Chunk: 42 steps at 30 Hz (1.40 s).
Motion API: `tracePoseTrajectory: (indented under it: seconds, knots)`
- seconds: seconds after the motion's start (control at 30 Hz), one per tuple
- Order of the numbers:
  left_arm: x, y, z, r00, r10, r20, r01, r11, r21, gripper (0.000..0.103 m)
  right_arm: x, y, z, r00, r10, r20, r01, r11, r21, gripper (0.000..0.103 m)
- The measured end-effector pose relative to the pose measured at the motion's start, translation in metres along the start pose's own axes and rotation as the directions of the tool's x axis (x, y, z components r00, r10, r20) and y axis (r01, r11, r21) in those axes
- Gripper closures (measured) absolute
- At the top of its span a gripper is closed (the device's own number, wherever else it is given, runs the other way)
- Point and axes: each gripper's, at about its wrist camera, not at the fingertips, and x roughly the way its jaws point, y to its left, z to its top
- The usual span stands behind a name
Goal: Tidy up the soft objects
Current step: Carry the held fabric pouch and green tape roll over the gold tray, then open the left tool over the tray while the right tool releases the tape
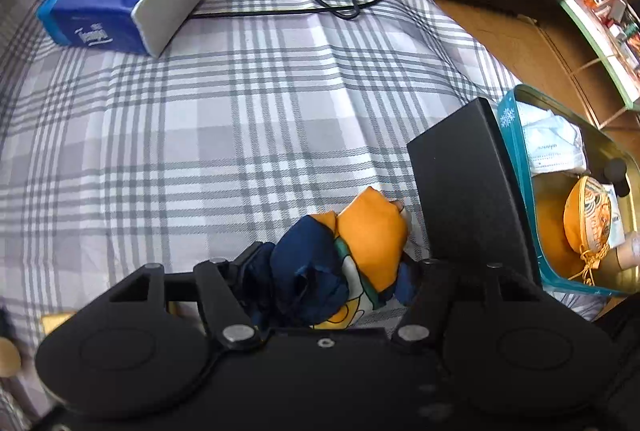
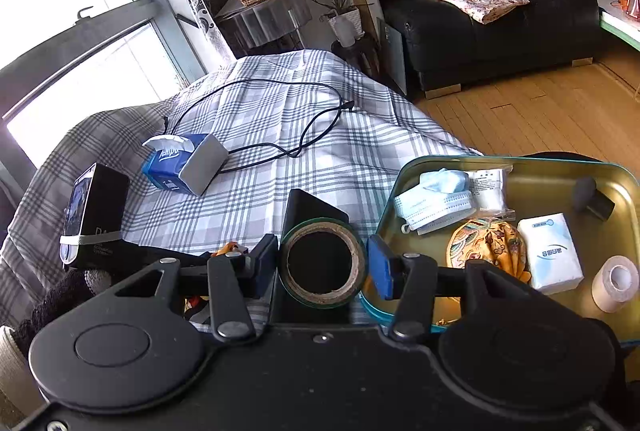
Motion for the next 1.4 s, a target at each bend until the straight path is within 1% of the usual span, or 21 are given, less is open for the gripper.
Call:
tracePoseTrajectory:
  seconds: [0.13, 0.27, 0.4, 0.5, 0.6, 0.67, 0.73, 0.83, 0.9, 1.0, 1.13, 1.17, 1.23, 1.27, 1.33, 1.4]
  knots:
    - [-0.025, 0.008, -0.004, 1.0, 0.0, 0.023, 0.002, 0.994, -0.108, 0.043, -0.014, -0.007, 0.007, 1.0, -0.011, 0.009, 0.01, 0.999, 0.033, 0.054]
    - [-0.059, 0.004, -0.003, 0.998, 0.007, 0.057, 0.002, 0.988, -0.152, 0.043, -0.031, -0.017, 0.014, 0.998, -0.062, 0.031, 0.06, 0.997, 0.049, 0.054]
    - [-0.094, -0.019, 0.001, 0.996, -0.009, 0.09, 0.021, 0.991, -0.134, 0.043, -0.047, -0.037, 0.023, 0.992, -0.121, 0.045, 0.117, 0.989, 0.085, 0.054]
    - [-0.112, -0.046, 0.007, 0.993, -0.047, 0.107, 0.057, 0.994, -0.095, 0.043, -0.058, -0.057, 0.032, 0.981, -0.187, 0.047, 0.181, 0.977, 0.113, 0.054]
    - [-0.121, -0.08, 0.015, 0.989, -0.095, 0.111, 0.1, 0.994, -0.046, 0.042, -0.066, -0.073, 0.038, 0.966, -0.257, 0.042, 0.249, 0.96, 0.128, 0.054]
    - [-0.12, -0.104, 0.02, 0.989, -0.105, 0.107, 0.107, 0.994, -0.013, 0.042, -0.069, -0.085, 0.042, 0.955, -0.294, 0.038, 0.287, 0.949, 0.134, 0.054]
    - [-0.114, -0.124, 0.024, 0.989, -0.114, 0.096, 0.114, 0.993, 0.008, 0.042, -0.069, -0.094, 0.046, 0.948, -0.315, 0.033, 0.308, 0.941, 0.144, 0.054]
    - [-0.097, -0.151, 0.027, 0.989, -0.135, 0.066, 0.134, 0.991, 0.023, 0.042, -0.069, -0.107, 0.05, 0.937, -0.35, 0.025, 0.342, 0.927, 0.156, 0.054]
    - [-0.086, -0.167, 0.028, 0.989, -0.137, 0.049, 0.135, 0.99, 0.034, 0.042, -0.066, -0.115, 0.053, 0.93, -0.367, 0.015, 0.36, 0.918, 0.164, 0.054]
    - [-0.061, -0.185, 0.032, 0.99, -0.143, 0.016, 0.143, 0.989, 0.038, 0.042, -0.059, -0.127, 0.056, 0.924, -0.381, -0.001, 0.375, 0.91, 0.177, 0.054]
    - [-0.042, -0.204, 0.033, 0.991, -0.132, -0.008, 0.133, 0.99, 0.054, 0.041, -0.051, -0.138, 0.055, 0.92, -0.392, -0.019, 0.389, 0.903, 0.185, 0.054]
    - [-0.039, -0.207, 0.033, 0.992, -0.123, -0.005, 0.123, 0.991, 0.059, 0.041, -0.05, -0.142, 0.055, 0.92, -0.392, -0.022, 0.389, 0.902, 0.185, 0.054]
    - [-0.035, -0.213, 0.034, 0.994, -0.109, 0.003, 0.109, 0.992, 0.069, 0.034, -0.046, -0.145, 0.054, 0.92, -0.39, -0.026, 0.389, 0.904, 0.178, 0.054]
    - [-0.034, -0.215, 0.035, 0.994, -0.108, 0.004, 0.108, 0.992, 0.069, 0.028, -0.046, -0.147, 0.054, 0.919, -0.393, -0.028, 0.391, 0.903, 0.176, 0.053]
    - [-0.032, -0.217, 0.036, 0.993, -0.114, 0.011, 0.113, 0.991, 0.069, 0.025, -0.043, -0.152, 0.053, 0.917, -0.398, -0.03, 0.396, 0.9, 0.182, 0.053]
    - [-0.032, -0.219, 0.036, 0.994, -0.106, 0.016, 0.104, 0.992, 0.077, 0.021, -0.041, -0.155, 0.054, 0.92, -0.39, -0.031, 0.389, 0.903, 0.181, 0.053]
